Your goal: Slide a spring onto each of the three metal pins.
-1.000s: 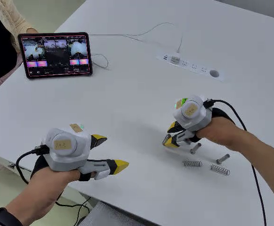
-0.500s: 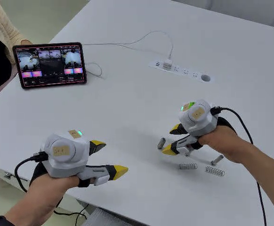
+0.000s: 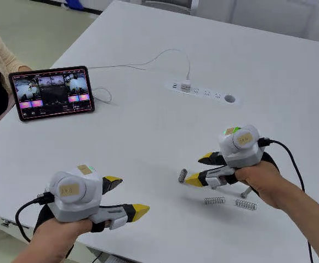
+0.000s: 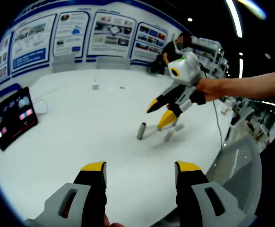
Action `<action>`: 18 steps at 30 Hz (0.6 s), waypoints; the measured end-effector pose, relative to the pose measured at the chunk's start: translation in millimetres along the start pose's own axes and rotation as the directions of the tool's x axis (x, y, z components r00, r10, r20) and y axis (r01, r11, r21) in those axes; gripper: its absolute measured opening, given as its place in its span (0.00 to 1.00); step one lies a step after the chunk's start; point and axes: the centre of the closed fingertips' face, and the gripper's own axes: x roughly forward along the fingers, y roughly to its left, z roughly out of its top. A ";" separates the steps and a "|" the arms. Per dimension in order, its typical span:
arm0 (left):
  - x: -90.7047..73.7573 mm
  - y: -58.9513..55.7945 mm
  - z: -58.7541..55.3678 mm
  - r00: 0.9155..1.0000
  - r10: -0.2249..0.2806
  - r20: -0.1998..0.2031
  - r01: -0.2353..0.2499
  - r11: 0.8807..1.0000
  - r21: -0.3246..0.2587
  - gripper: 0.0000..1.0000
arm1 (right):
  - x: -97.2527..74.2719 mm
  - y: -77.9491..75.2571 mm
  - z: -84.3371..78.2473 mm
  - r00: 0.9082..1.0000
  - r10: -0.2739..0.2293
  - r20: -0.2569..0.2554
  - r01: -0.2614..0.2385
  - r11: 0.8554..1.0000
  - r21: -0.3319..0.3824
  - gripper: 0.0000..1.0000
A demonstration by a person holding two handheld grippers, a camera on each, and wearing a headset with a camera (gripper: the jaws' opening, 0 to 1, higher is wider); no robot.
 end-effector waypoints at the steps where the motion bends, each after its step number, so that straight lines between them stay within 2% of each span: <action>1: 0.6 -1.1 0.4 1.000 -0.002 -0.001 0.002 1.000 0.001 0.60 | -2.1 1.0 -1.4 1.000 -0.003 0.008 0.003 1.000 0.010 0.48; 7: 4.7 -6.4 1.5 1.000 -0.013 -0.007 0.013 1.000 0.012 0.60 | -12.7 6.8 -1.8 0.997 -0.007 0.079 0.002 0.997 0.074 0.51; 18: 16.2 -13.4 2.5 0.999 -0.028 -0.017 0.029 0.999 0.021 0.60 | -31.9 10.9 -20.8 0.993 -0.049 0.109 0.036 0.993 0.111 0.54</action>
